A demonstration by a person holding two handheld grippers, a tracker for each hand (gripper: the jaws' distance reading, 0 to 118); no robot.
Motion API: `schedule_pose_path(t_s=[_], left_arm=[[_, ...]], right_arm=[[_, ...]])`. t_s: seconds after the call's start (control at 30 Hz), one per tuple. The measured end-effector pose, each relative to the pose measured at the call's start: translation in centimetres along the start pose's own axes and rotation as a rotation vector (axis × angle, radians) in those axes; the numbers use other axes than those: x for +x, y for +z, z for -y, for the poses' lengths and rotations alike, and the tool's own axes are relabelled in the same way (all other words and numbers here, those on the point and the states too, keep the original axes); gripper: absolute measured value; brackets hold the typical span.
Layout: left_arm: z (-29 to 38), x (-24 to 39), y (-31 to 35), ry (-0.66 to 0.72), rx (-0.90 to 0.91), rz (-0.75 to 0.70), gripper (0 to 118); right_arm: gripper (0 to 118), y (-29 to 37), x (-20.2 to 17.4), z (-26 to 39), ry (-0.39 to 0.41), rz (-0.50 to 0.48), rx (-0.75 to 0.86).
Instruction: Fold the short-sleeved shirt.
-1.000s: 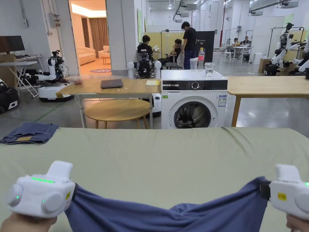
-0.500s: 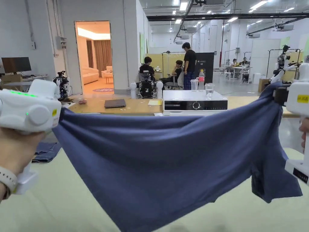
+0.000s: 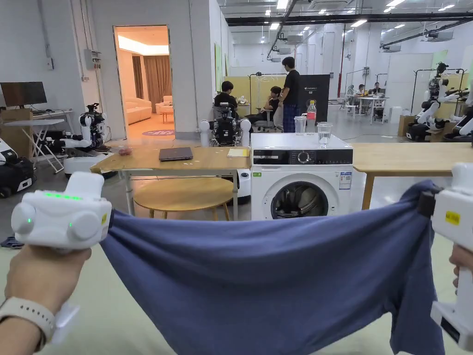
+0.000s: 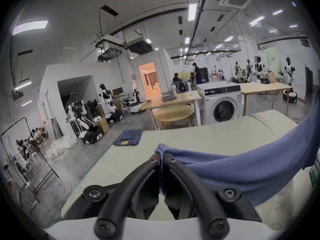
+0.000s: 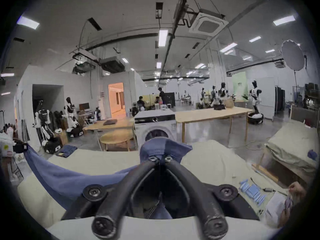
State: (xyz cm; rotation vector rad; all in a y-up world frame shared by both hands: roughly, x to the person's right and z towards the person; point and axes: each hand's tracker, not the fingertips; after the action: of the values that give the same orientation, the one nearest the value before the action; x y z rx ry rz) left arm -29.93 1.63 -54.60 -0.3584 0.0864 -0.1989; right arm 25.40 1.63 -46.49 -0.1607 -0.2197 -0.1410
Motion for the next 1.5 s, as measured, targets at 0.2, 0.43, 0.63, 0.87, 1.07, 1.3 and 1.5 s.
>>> schedule_pose_path(t_s=[0.2,0.43,0.63,0.87,1.07,1.3,1.5], left_arm=[[6.1,-1.5,4.8,0.075,-0.032,0.121,0],[19.6,-2.8,12.4,0.114,-0.187,0.23,0],[30.9,-3.1,12.6,0.16,-0.376,0.252,0],[25.7,-1.5,14.7,0.131,-0.168,0.158,102],[17.2,4.8,16.7,0.048,0.053,0.227,102],[17.4,6.4,17.3,0.038,0.007,0.289,0],[21.3,-0.5,16.6,0.049,-0.102,0.197,0]], right_arm=[[0,5.6,2.8,5.4,0.032,-0.014,-0.062],[0,13.1,5.8,17.1,0.196,0.033,-0.183],[0,17.8,6.0,28.3,0.241,0.061,-0.41],[101,19.0,1.5,23.0,0.15,-0.008,-0.349],[101,18.8,-8.1,15.8,0.155,-0.13,-0.149],[0,19.8,-12.1,14.8,0.178,-0.177,-0.074],[0,19.4,-12.8,16.2,0.211,-0.189,-0.095]])
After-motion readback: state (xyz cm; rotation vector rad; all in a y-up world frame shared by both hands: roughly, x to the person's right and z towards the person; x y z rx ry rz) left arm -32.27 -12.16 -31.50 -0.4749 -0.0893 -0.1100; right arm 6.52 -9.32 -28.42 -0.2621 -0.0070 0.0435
